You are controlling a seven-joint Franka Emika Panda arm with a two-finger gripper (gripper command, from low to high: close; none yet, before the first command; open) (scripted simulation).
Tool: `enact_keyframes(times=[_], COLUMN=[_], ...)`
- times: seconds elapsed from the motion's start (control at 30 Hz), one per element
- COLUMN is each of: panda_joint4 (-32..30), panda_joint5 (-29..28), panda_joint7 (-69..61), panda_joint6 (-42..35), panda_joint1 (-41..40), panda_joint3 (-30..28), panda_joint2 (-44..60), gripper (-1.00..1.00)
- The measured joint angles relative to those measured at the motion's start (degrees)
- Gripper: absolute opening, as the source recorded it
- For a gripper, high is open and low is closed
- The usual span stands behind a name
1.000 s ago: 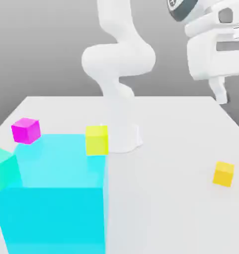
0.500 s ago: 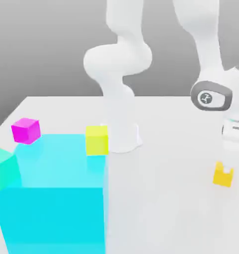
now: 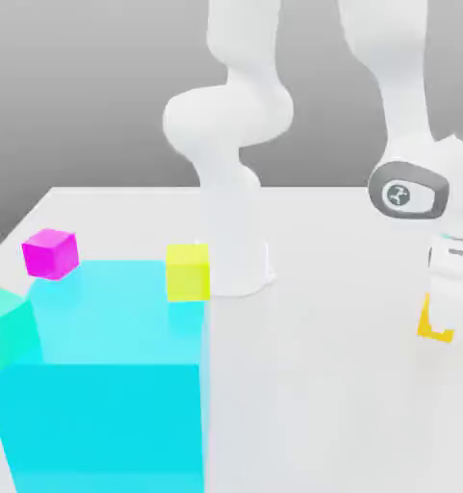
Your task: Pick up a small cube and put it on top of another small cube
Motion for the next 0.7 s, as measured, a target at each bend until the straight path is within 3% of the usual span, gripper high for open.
enact_keyframes(times=[0.2,0.7], panda_joint4=[5.1,9.9], panda_joint5=[0.1,-4.6], panda_joint7=[-8.9,-41.2], panda_joint6=[-8.5,-38.3], panda_joint1=[-12.7,-36.8], panda_joint3=[-6.6,-33.1], panda_joint2=[-7.4,-31.4], gripper=[-1.00,-1.00])
